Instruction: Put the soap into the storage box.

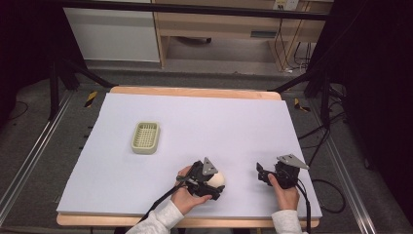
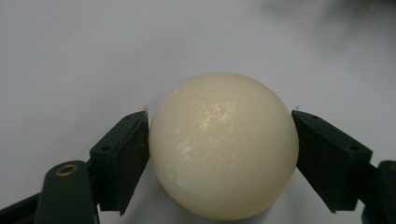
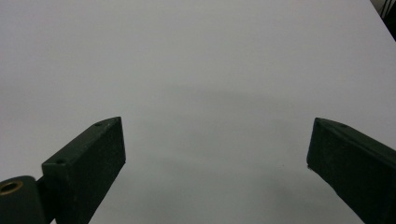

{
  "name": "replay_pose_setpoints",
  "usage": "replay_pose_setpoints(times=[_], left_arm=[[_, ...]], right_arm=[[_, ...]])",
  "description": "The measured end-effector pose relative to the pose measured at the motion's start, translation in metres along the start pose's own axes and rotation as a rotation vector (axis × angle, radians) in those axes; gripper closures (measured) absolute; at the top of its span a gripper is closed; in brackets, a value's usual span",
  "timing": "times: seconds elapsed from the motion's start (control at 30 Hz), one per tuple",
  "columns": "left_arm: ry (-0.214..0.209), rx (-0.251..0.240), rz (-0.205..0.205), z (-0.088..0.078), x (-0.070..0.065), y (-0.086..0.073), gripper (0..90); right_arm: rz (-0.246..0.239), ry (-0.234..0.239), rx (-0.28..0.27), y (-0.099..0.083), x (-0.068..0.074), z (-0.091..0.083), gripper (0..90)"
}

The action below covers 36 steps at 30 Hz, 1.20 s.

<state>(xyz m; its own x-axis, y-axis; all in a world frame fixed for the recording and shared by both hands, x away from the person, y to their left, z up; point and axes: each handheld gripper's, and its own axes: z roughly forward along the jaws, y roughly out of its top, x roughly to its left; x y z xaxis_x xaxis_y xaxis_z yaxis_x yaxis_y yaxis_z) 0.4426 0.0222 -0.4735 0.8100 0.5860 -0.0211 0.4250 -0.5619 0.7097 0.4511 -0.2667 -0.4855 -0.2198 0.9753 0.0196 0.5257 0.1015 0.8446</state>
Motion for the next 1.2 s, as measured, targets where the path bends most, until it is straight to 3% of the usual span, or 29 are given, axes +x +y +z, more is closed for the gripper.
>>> replay_pose_setpoints(times=[0.73,1.2], left_arm=[[0.006,0.020,-0.004,0.002,0.001,0.001,23.9],[0.010,0.000,-0.010,-0.018,0.008,0.001,24.1]], right_arm=[[0.008,0.005,0.002,0.000,0.000,0.000,4.8],[0.004,0.001,0.000,0.000,0.000,0.000,4.8]])
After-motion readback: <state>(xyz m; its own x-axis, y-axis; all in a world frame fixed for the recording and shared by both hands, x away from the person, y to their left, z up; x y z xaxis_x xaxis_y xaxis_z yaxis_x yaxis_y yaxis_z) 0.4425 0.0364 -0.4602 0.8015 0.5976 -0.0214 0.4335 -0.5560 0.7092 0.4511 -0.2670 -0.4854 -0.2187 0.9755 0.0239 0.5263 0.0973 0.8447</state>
